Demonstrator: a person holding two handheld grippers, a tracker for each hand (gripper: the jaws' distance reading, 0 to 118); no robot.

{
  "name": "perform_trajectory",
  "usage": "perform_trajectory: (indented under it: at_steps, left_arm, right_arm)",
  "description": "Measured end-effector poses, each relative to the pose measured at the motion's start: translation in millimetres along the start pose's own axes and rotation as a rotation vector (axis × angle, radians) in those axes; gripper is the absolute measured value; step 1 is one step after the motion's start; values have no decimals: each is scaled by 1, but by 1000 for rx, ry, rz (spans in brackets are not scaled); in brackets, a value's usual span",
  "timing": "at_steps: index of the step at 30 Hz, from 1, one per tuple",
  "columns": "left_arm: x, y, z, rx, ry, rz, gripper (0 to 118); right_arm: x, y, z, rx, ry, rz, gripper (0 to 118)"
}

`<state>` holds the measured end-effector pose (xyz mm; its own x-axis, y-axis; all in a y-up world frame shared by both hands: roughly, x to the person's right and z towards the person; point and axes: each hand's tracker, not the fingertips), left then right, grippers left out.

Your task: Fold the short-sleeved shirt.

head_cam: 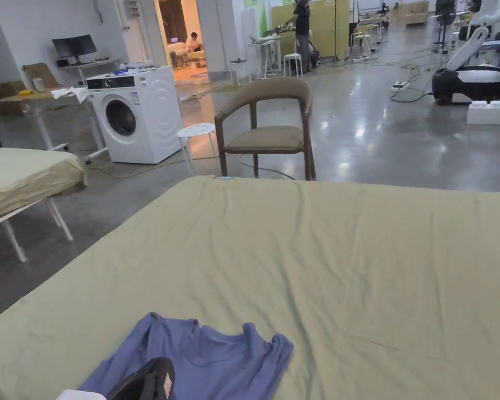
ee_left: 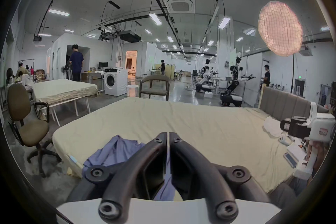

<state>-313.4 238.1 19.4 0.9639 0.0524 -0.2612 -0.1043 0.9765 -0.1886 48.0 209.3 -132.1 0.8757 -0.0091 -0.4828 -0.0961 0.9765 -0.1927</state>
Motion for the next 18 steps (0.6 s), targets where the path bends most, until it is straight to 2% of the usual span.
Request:
perform_trajectory:
  at_steps: [2, 3, 4, 6, 8, 13, 17, 18]
  left_arm:
    - [-8, -5, -13, -40, 20, -3, 25]
    - [-15, -8, -23, -76, 16, 5, 41]
    - [-23, -12, -37, -121, -9, 15, 64]
    - [-39, -21, -68, -205, -37, 16, 83]
    - [-54, -35, -107, -297, -60, 26, 86]
    - [-82, -79, -207, -477, -29, 41, 87]
    - [-94, -120, -277, -634, 41, 41, 87]
    - [-98, -127, -288, -663, 39, 46, 87]
  right_arm:
    - [-2, -2, -3, -9, 7, -13, 0]
    - [-3, -4, -4, -18, 9, -16, 0]
    - [-3, -7, -4, -26, 12, -17, 0]
    - [-1, -13, -5, -57, 28, -23, 0]
    - [3, -21, -5, -90, 32, -36, 0]
    - [20, -40, -6, -181, -35, -83, 0]
    - [36, -58, -4, -259, -60, -183, 0]
    - [38, -62, -3, -274, -73, -185, 0]
